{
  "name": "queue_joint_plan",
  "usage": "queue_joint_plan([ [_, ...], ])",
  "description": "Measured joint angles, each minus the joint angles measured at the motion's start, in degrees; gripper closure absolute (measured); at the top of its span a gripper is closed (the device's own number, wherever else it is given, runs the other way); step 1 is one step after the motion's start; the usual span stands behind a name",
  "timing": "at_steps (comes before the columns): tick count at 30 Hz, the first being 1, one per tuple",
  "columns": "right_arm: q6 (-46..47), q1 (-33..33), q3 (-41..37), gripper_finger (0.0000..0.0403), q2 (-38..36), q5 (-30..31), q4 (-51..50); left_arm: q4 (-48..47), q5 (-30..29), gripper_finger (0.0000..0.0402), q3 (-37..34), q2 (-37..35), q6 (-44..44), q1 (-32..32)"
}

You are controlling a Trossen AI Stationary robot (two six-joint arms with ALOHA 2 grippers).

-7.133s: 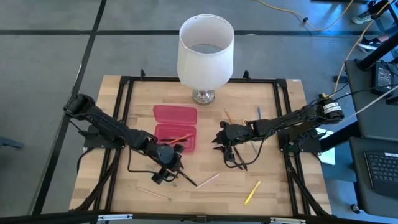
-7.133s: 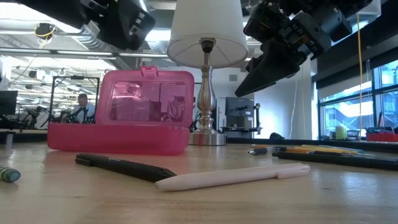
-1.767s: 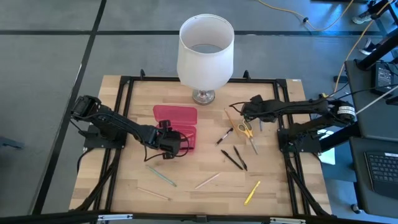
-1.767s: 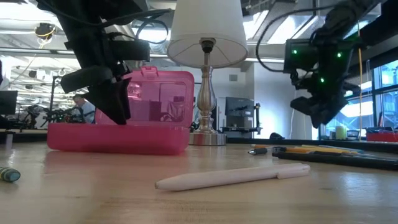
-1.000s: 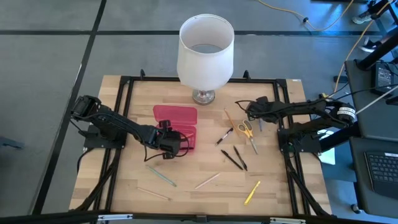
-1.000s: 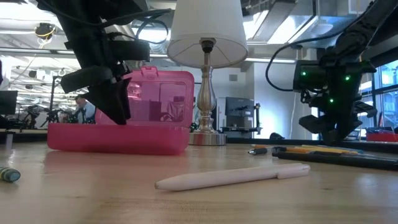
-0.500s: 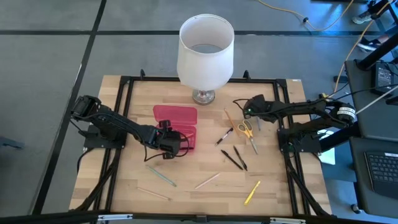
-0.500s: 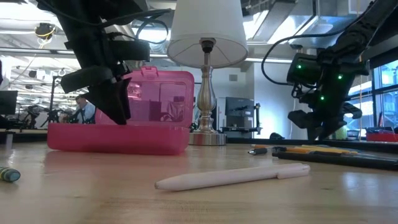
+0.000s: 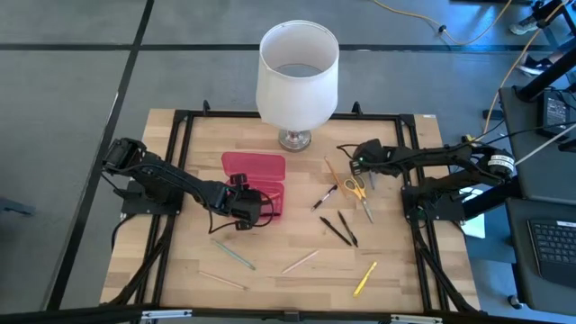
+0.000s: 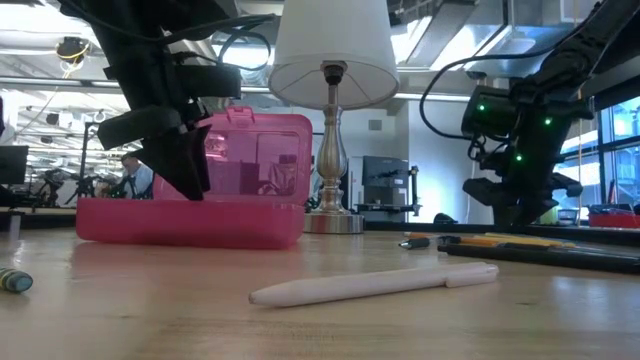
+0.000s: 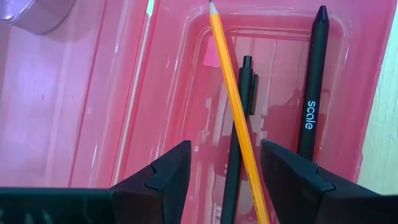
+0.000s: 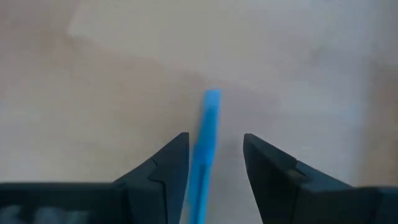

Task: Pick & place school supplies into a supply box
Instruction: Put the blue pen into the red supply box

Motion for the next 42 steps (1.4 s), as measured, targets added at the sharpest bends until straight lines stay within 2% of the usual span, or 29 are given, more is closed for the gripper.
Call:
queue_joint_plan([
  [3, 0.07, 0.04, 0.02, 0.0247, 0.23, -2.36, 0.0, -0.01, 0.0, 0.0221, 0.0, 0.0, 0.0, 0.0],
  [11, -0.09, 0.09, 0.39, 0.0251, 3.82, -1.72, 0.39, -0.01, 0.0, 0.0221, 0.0, 0.0, 0.0, 0.01],
  [17, -0.75, 0.09, 0.37, 0.0287, 4.39, -1.51, 0.75, 0.0, 0.02, 0.0221, 0.02, 0.0, 0.0, 0.01],
  [28, -7.9, 0.07, 0.28, 0.0356, 4.5, -0.31, 0.64, 0.01, 2.07, 0.022, 0.02, 0.0, -0.11, 0.0],
  [37, -13.54, 0.24, 3.61, 0.0358, 4.92, -1.02, -1.55, 0.01, 2.02, 0.0223, 0.02, 0.0, -0.04, 0.02],
  [42, -16.83, 2.4, 7.57, 0.0358, 4.88, -4.37, -1.0, 0.04, 1.99, 0.0222, 0.02, 0.0, -0.02, 0.02],
])
